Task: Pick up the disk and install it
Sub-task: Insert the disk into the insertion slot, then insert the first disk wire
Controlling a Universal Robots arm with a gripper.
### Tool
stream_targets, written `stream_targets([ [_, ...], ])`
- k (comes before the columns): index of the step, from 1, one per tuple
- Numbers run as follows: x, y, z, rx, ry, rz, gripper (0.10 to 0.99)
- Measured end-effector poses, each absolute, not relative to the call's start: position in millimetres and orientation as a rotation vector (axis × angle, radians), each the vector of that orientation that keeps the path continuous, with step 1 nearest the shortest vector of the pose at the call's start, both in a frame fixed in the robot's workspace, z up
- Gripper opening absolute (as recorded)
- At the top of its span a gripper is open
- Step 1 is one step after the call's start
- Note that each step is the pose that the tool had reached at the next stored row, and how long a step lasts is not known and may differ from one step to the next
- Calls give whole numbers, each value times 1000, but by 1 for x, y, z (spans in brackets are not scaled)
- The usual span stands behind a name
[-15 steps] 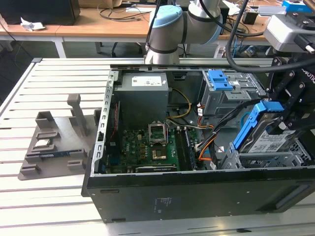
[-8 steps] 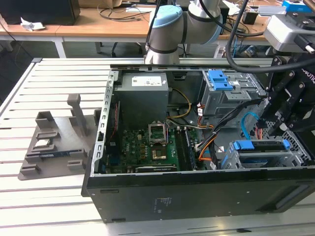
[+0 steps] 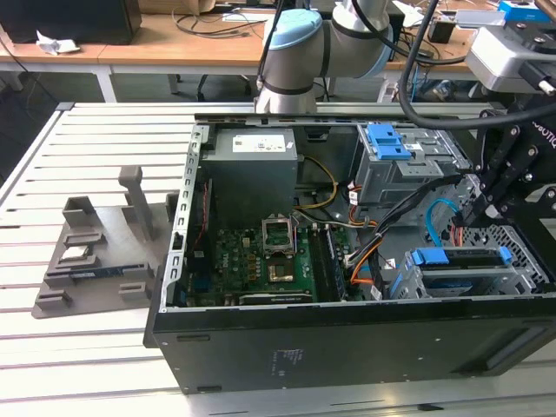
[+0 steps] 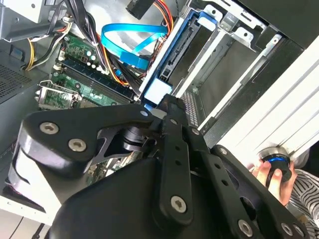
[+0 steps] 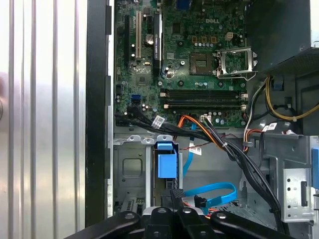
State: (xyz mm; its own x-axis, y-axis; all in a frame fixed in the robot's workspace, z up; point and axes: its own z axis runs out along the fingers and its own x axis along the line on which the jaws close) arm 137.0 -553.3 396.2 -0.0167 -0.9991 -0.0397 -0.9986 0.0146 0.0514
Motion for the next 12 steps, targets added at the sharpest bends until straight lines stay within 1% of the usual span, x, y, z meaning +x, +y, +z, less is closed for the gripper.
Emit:
stream_targets([
  [8,141,-552,396,2197,-2232,-102,106],
  [12,159,-531,391,2194,-2229,-94,106],
])
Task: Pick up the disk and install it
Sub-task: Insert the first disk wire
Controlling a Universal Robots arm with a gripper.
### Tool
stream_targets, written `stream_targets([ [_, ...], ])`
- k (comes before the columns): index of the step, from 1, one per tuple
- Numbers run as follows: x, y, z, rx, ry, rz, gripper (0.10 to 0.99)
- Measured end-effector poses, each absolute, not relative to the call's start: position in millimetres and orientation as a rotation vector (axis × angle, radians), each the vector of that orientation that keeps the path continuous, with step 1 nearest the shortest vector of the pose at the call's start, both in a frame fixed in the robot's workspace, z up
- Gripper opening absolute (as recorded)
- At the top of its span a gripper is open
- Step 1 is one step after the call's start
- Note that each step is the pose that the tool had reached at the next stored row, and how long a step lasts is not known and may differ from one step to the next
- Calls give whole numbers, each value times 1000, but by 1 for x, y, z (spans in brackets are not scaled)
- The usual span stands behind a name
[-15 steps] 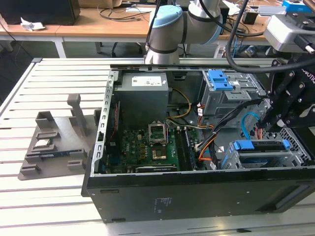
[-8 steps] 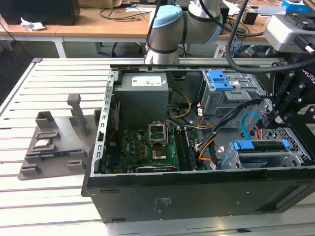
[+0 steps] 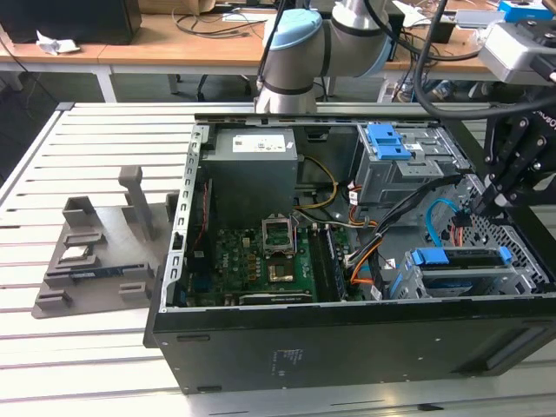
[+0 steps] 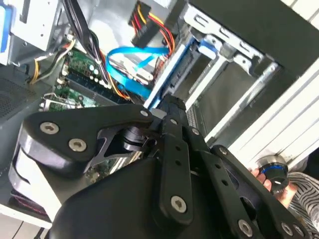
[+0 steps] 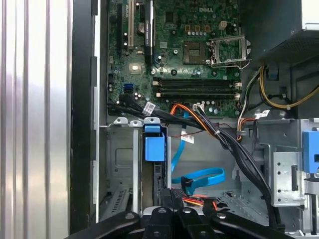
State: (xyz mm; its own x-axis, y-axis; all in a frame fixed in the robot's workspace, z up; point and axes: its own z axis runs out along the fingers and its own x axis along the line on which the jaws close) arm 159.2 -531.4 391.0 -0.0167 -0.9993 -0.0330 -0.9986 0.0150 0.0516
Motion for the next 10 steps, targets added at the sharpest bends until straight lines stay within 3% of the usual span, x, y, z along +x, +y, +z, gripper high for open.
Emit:
stream_targets([
  [10,188,-490,373,2186,-2222,-77,106],
])
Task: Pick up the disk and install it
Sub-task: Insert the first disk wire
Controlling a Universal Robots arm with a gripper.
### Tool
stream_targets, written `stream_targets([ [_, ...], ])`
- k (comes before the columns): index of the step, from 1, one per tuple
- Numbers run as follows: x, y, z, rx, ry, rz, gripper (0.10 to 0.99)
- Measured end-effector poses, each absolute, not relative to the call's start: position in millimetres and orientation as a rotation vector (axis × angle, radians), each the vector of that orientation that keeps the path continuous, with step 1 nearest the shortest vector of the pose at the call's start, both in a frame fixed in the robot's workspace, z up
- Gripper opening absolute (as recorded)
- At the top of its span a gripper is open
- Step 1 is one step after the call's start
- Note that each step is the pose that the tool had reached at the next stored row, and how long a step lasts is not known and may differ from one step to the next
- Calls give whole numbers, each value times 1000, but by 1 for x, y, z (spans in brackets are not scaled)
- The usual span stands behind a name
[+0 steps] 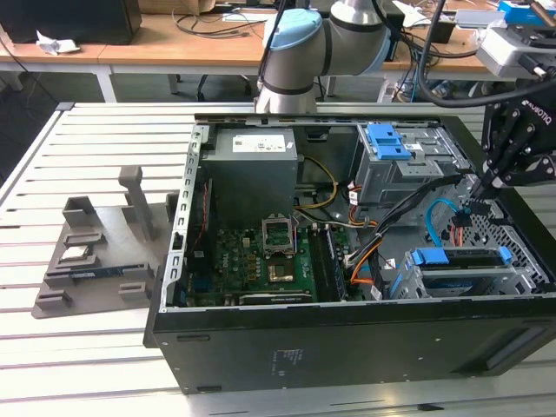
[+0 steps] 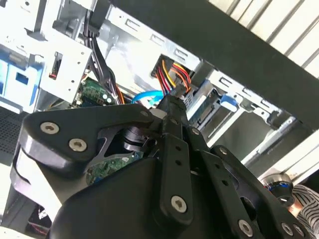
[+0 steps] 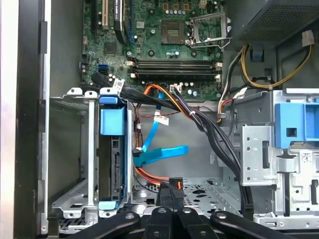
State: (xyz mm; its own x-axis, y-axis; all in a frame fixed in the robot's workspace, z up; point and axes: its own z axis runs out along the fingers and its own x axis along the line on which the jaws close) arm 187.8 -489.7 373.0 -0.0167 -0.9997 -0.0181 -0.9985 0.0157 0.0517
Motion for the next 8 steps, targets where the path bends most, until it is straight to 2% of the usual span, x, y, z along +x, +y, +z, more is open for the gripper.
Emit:
stream_targets([
  [4,188,-490,373,2185,-2221,-75,114],
  [5,188,-490,373,2185,-2221,-74,235],
  [7,188,-490,373,2185,-2221,-74,235],
  [8,188,-490,373,2184,-2220,-73,302],
])
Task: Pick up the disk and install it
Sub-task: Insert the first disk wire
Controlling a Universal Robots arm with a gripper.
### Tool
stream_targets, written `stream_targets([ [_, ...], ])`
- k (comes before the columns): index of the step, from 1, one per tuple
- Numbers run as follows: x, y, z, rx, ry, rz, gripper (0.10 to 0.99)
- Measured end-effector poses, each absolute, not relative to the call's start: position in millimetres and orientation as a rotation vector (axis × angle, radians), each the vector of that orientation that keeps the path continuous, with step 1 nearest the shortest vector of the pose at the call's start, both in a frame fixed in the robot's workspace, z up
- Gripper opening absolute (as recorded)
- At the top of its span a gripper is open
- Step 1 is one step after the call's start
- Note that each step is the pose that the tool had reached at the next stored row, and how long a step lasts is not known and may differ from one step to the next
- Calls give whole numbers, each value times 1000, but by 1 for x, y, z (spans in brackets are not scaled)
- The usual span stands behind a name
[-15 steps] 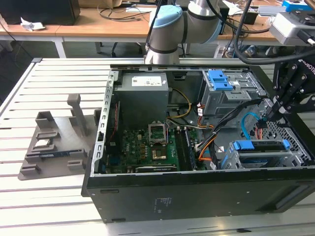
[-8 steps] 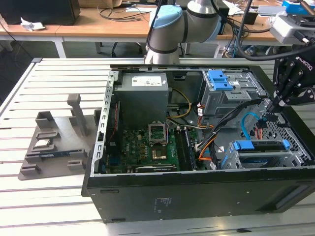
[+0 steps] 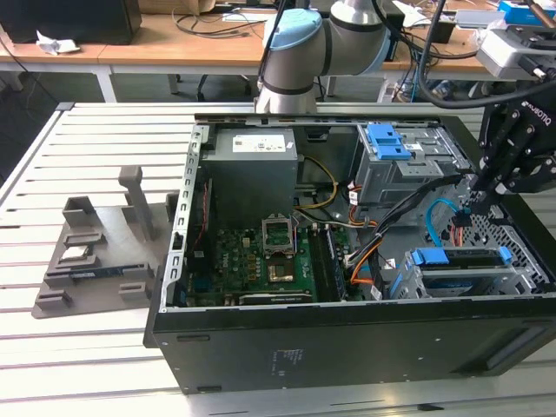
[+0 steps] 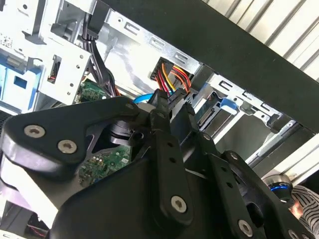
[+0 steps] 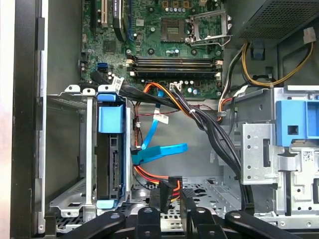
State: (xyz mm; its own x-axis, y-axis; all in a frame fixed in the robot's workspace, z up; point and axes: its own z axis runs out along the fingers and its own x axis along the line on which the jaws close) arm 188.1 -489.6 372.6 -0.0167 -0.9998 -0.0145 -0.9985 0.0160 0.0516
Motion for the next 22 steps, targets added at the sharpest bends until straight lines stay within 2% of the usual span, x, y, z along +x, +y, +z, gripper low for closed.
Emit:
stream_targets([
  [13,189,-483,357,2149,-2189,3,302],
  [22,189,-481,356,2148,-2188,5,302],
])
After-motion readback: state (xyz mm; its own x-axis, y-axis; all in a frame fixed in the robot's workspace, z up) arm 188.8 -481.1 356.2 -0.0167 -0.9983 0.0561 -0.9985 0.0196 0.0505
